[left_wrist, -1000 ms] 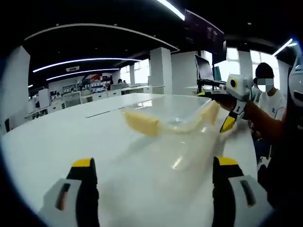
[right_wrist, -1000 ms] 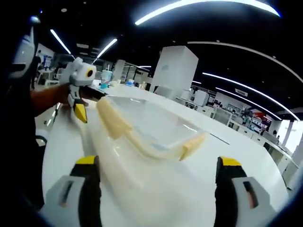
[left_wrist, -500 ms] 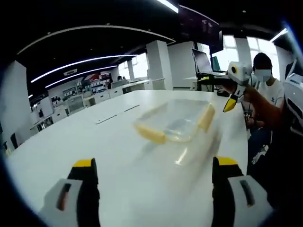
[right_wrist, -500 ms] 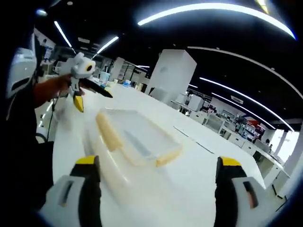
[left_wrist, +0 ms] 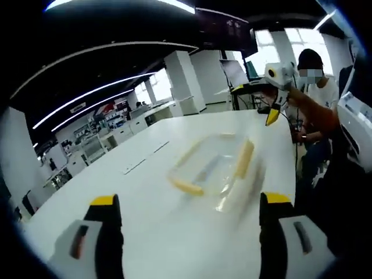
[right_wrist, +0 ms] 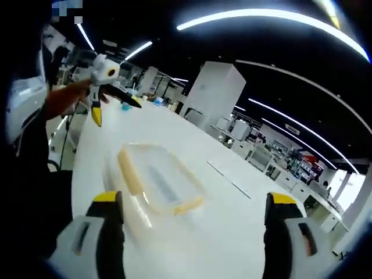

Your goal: Snap each plastic latch of the storage box into its locked position after aligning the lid with the box until every specified latch is closed and the lid sits flush.

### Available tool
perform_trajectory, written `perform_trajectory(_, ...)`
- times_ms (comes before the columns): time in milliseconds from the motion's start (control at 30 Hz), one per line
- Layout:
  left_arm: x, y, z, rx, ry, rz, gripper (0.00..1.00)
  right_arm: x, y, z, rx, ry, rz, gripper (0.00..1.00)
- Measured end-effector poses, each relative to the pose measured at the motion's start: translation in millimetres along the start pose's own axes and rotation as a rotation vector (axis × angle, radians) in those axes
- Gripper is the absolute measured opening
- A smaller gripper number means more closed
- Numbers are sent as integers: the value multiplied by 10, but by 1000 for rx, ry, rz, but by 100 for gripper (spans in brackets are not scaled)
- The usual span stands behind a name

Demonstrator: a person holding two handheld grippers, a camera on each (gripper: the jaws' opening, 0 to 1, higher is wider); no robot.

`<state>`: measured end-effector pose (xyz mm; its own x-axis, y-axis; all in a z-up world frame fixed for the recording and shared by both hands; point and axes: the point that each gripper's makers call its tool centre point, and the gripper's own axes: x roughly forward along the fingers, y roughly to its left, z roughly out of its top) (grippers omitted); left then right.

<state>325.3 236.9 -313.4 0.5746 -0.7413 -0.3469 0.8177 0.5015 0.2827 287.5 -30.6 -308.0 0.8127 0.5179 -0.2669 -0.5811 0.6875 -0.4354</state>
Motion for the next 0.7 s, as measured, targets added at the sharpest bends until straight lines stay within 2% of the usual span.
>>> perform_trajectory(100,-72,120,83,4,-12,29,96,-27,-32,35,10,-5,-4,100)
perform_trajectory(233,-150,228,185,58,-19,59,95,-45,-47,76,4,-8,7,99)
perform_trajectory(500,-310,474,402,135,36,112,98,-100,-154,260,-47,10,8,99)
perform_trajectory(567,-341,501,463,152,52,112,96,-114,-161,301,-21,9,30,98)
perform_trajectory(700,-383,559,528,159,81,108,91,-134,-219,329,-42,35,24,98)
